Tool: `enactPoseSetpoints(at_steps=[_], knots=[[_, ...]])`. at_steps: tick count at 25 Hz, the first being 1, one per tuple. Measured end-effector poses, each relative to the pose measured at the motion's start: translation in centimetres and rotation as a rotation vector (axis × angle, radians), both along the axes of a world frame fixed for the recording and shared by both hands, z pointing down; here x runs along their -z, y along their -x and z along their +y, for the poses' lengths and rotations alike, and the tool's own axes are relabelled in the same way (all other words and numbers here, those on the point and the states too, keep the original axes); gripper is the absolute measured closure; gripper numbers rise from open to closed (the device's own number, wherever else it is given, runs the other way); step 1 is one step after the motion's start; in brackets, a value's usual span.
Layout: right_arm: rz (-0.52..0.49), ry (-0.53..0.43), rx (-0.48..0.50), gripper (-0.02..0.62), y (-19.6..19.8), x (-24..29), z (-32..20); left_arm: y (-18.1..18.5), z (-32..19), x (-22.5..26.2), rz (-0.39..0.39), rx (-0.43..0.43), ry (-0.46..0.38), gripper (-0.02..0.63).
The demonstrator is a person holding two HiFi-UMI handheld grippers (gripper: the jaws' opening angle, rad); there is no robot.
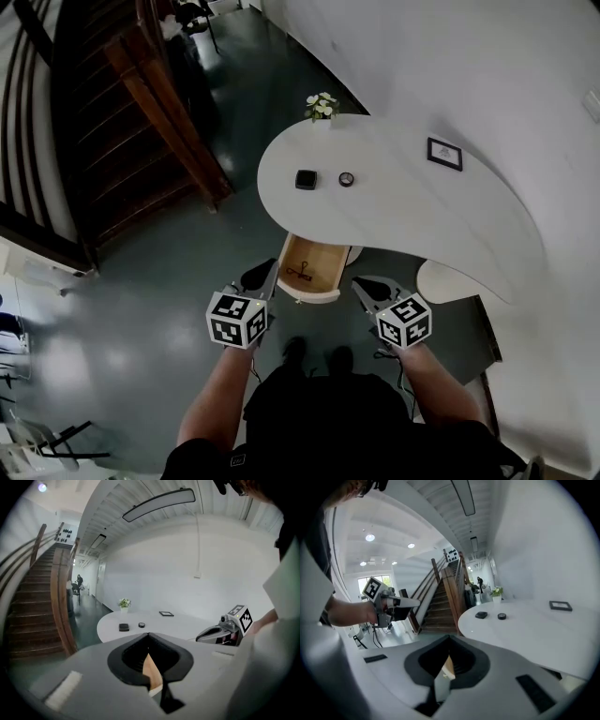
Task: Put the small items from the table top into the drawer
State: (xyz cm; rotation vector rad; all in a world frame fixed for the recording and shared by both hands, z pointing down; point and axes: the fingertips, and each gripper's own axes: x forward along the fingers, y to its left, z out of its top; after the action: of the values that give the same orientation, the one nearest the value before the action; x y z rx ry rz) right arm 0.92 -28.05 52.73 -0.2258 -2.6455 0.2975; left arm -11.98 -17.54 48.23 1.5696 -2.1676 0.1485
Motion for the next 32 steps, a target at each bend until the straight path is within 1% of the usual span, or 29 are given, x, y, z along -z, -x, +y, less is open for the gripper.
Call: enactPoseSetpoints(at_steps=[2, 4, 6, 8, 10, 13, 16, 19, 21, 23, 26, 28, 30, 32], knots=[[-0.042, 0.004, 0.005, 0.583, -0.8, 1.4, -0.7, -0.9, -0.1, 1.2, -0.018, 0.028, -0.013, 0.595], [-0.081, 0.015, 0.012, 0.583, -1.4, 2.8, -1.3, -2.1, -0.1, 2.6, -0.055, 0.045, -0.03, 0.595], [-0.115, 0.037, 0.02, 0.583, -1.7, 4.0, -1.7, -3.2, -0.1, 4.2, -0.122, 0.039, -0.045, 0.595], [-0.146, 0.056, 0.03, 0.583, -2.0, 5.1, -1.9, -4.2, 0.0, 5.4, -0.18, 0.029, -0.041, 0.595], [-0.179, 0.064, 0.044, 0.583, -2.2, 6.4, -2.0, -4.7, 0.2, 6.4, -0.205, 0.029, -0.051, 0.595], [-0.227, 0.061, 0.067, 0.583, -2.4, 8.5, -1.7, -5.4, 0.7, 8.1, -0.209, 0.019, -0.102, 0.595], [-0.274, 0.045, 0.088, 0.583, -2.3, 10.7, -1.1, -5.5, 1.2, 9.4, -0.212, 0.01, -0.119, 0.595], [-0.309, 0.011, 0.136, 0.584, -1.9, 12.7, 0.3, -4.8, 2.1, 10.8, -0.218, 0.029, -0.14, 0.595], [-0.323, -0.01, 0.151, 0.584, -1.5, 13.7, 0.8, -4.1, 2.7, 11.5, -0.218, 0.046, -0.158, 0.595], [-0.337, -0.02, 0.141, 0.584, -1.0, 14.6, 1.0, -3.0, 3.5, 11.7, -0.224, 0.086, -0.145, 0.595], [-0.342, -0.074, 0.139, 0.584, 0.0, 15.6, 1.6, -1.3, 5.2, 12.3, -0.27, 0.145, -0.11, 0.595], [-0.346, -0.107, 0.145, 0.584, 0.8, 16.3, 2.3, -0.7, 6.2, 13.1, -0.274, 0.146, -0.141, 0.595], [-0.364, -0.129, 0.14, 0.584, 1.4, 17.5, 2.8, -0.3, 6.9, 13.8, -0.244, 0.125, -0.194, 0.595], [-0.387, -0.138, 0.127, 0.584, 1.9, 18.8, 3.2, 0.1, 7.4, 14.4, -0.218, 0.112, -0.227, 0.595]])
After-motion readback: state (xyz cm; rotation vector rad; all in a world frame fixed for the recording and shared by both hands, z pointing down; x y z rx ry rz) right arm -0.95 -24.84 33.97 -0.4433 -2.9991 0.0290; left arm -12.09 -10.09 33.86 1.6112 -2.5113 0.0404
